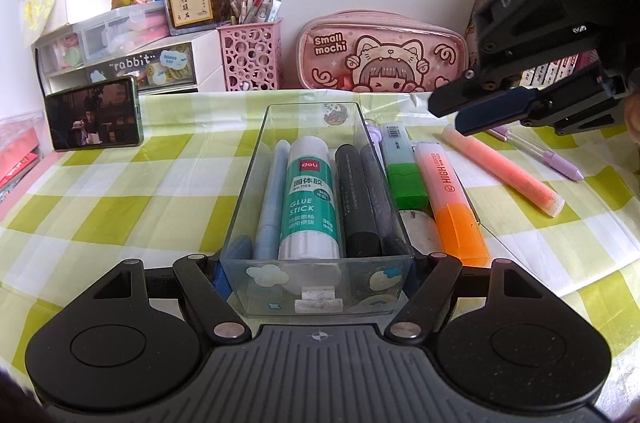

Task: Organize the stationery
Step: 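Lower the black marker into the clear box and release it, then grasp the orange highlighter with the right tool and lift it toward the box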

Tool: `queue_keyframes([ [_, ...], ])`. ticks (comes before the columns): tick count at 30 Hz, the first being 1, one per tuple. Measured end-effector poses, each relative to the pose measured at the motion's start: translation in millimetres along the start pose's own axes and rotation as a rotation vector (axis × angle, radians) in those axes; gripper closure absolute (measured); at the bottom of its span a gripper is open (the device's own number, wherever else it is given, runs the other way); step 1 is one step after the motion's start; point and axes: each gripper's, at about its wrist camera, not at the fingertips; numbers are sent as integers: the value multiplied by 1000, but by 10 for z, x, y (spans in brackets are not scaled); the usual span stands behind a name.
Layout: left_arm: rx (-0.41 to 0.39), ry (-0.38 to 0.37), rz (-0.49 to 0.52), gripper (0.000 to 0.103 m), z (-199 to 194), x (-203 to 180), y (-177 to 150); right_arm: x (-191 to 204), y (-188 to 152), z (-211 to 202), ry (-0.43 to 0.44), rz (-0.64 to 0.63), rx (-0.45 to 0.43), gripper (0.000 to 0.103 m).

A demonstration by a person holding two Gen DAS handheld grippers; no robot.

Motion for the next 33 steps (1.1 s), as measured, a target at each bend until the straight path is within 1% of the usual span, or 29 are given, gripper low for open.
queue_keyframes([
  [4, 0, 0, 0, 30, 0, 0, 0, -190, -22, -19, -34, 31, 10, 70],
  [7, 0, 1, 1, 30, 1, 4, 0, -226, -84, 14, -47, 25, 36, 70],
  [11, -1, 1, 2, 30, -2, -1, -1, -185, -172, 54, -43, -14, 65, 68],
  [15, -1, 1, 2, 30, -1, 2, -1, -157, -200, 54, -44, -38, 70, 67],
  [20, 0, 1, 2, 30, -3, -2, -2, -134, -215, 63, -42, -47, 79, 65],
  [26, -1, 1, 2, 30, -3, -2, -2, -82, -289, 92, -40, -73, 111, 63],
  [29, -1, 1, 2, 30, -4, -3, -2, -28, -311, 100, -36, -104, 109, 59],
  [33, -1, 1, 2, 30, -3, 0, -2, 25, -320, 119, -51, -136, 108, 58],
])
Point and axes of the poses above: each gripper's, at about its wrist camera, not at the fingertips, and z roughly the way its jaws point, x to its left, y to its top, and after that the axes turned 14 degrees about -x, right-handed
